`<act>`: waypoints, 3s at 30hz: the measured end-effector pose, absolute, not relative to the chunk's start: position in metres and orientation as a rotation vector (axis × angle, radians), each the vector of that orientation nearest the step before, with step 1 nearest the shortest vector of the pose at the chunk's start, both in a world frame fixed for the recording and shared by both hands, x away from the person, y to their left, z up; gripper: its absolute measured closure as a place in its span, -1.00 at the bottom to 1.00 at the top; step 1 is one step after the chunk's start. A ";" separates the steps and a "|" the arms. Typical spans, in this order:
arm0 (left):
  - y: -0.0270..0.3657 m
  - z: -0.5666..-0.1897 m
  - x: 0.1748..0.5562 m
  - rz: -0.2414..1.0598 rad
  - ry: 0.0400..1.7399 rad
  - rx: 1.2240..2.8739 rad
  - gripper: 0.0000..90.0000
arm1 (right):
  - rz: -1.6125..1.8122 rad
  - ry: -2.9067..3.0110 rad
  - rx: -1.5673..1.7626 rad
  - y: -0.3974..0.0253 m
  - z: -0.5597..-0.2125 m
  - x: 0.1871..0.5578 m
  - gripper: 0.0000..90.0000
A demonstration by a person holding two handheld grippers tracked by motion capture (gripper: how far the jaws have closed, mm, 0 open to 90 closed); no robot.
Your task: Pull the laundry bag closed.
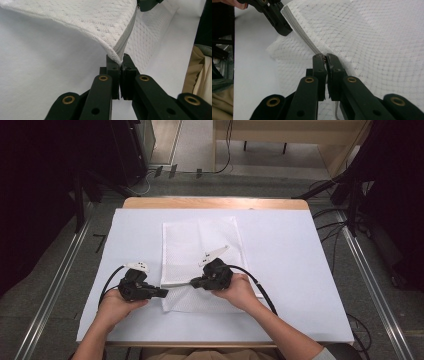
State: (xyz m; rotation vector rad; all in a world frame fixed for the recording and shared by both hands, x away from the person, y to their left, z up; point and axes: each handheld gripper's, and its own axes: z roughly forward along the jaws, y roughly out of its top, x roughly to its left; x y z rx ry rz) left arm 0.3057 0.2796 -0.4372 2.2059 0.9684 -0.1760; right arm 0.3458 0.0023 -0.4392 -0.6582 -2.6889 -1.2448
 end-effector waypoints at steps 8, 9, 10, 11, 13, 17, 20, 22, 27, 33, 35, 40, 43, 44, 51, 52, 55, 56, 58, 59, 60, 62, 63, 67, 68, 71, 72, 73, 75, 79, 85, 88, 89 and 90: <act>0.281 -0.437 0.306 -0.173 0.981 2.203 0.97 | -1.229 -2.698 -0.675 -0.004 -0.439 0.348 0.96; 0.281 -0.437 0.306 -0.171 0.975 2.207 0.97 | -1.231 -2.692 -0.678 -0.005 -0.439 0.348 0.96; 0.280 -0.437 0.306 -0.172 0.973 2.209 0.97 | -1.230 -2.701 -0.673 -0.005 -0.439 0.348 0.96; 0.280 -0.437 0.306 -0.173 0.972 2.210 0.97 | -1.230 -2.702 -0.670 -0.005 -0.439 0.347 0.96; 0.281 -0.437 0.306 -0.174 0.970 2.207 0.97 | -1.229 -2.708 -0.666 -0.006 -0.438 0.346 0.96; 0.281 -0.437 0.306 -0.176 0.977 2.213 0.97 | -1.219 -2.705 -0.691 -0.012 -0.440 0.349 0.96; 0.279 -0.437 0.305 -0.178 0.972 2.217 0.97 | -1.201 -2.703 -0.696 -0.015 -0.444 0.349 0.96; 0.280 -0.437 0.305 -0.177 0.974 2.208 0.97 | -1.197 -2.717 -0.693 -0.017 -0.442 0.348 0.96; 0.282 -0.436 0.305 -0.182 0.984 2.198 0.97 | -1.208 -2.716 -0.722 -0.028 -0.439 0.350 0.96; 0.283 -0.436 0.305 -0.181 0.987 2.198 0.97 | -1.199 -2.708 -0.755 -0.039 -0.439 0.352 0.96; 0.282 -0.436 0.305 -0.185 0.984 2.196 0.97 | -1.208 -2.707 -0.760 -0.041 -0.438 0.351 0.96; 0.283 -0.435 0.304 -0.199 0.987 2.171 0.96 | -1.193 -2.717 -0.757 -0.046 -0.437 0.349 0.96; 0.283 -0.435 0.305 -0.199 0.991 2.182 0.96 | -1.190 -2.718 -0.756 -0.047 -0.437 0.349 0.96; 0.283 -0.435 0.305 -0.201 0.994 2.182 0.96 | -1.188 -2.716 -0.755 -0.048 -0.437 0.349 0.96; 0.281 -0.435 0.304 -0.203 0.986 2.184 0.96 | -1.178 -2.721 -0.755 -0.053 -0.437 0.347 0.96; 0.281 -0.435 0.304 -0.205 0.986 2.182 0.97 | -1.178 -2.717 -0.755 -0.054 -0.437 0.347 0.96; 0.280 -0.434 0.304 -0.206 0.984 2.181 0.97 | -1.176 -2.718 -0.764 -0.056 -0.435 0.346 0.96; 0.280 -0.434 0.304 -0.206 0.982 2.184 0.97 | -1.181 -2.717 -0.766 -0.057 -0.435 0.346 0.96; 0.281 -0.434 0.304 -0.206 0.987 2.183 0.97 | -1.177 -2.720 -0.770 -0.059 -0.435 0.346 0.96; 0.282 -0.434 0.304 -0.206 0.988 2.182 0.97 | -1.173 -2.719 -0.776 -0.060 -0.435 0.347 0.96; 0.282 -0.434 0.304 -0.204 0.989 2.184 0.97 | -1.176 -2.718 -0.781 -0.061 -0.436 0.347 0.96; 0.283 -0.434 0.304 -0.200 0.989 2.184 0.97 | -1.168 -2.720 -0.783 -0.063 -0.436 0.346 0.96; 0.283 -0.434 0.304 -0.199 0.990 2.185 0.97 | -1.168 -2.720 -0.786 -0.064 -0.436 0.346 0.96; 0.282 -0.434 0.303 -0.200 0.992 2.190 0.97 | -1.163 -2.724 -0.799 -0.070 -0.436 0.344 0.96; 0.282 -0.434 0.303 -0.200 0.993 2.194 0.97 | -1.161 -2.722 -0.804 -0.072 -0.437 0.344 0.96; 0.281 -0.434 0.303 -0.194 0.989 2.204 0.97 | -1.165 -2.712 -0.814 -0.076 -0.437 0.344 0.95; 0.281 -0.434 0.303 -0.195 0.989 2.204 0.97 | -1.167 -2.716 -0.814 -0.076 -0.437 0.344 0.95; 0.281 -0.434 0.303 -0.194 0.993 2.205 0.97 | -1.162 -2.722 -0.811 -0.077 -0.437 0.344 0.96; 0.283 -0.434 0.303 -0.200 0.996 2.200 0.97 | -1.162 -2.711 -0.830 -0.080 -0.438 0.344 0.95; 0.283 -0.434 0.303 -0.193 0.998 2.200 0.97 | -1.164 -2.702 -0.857 -0.085 -0.438 0.345 0.96; 0.283 -0.435 0.303 -0.201 0.996 2.205 0.97 | -1.170 -2.706 -0.851 -0.087 -0.437 0.343 0.95; 0.283 -0.435 0.303 -0.200 0.997 2.210 0.97 | -1.167 -2.712 -0.843 -0.088 -0.437 0.343 0.96; 0.283 -0.435 0.303 -0.203 0.999 2.211 0.97 | -1.161 -2.721 -0.849 -0.087 -0.437 0.342 0.95; 0.284 -0.436 0.303 -0.205 0.997 2.212 0.97 | -1.153 -2.733 -0.847 -0.088 -0.436 0.342 0.96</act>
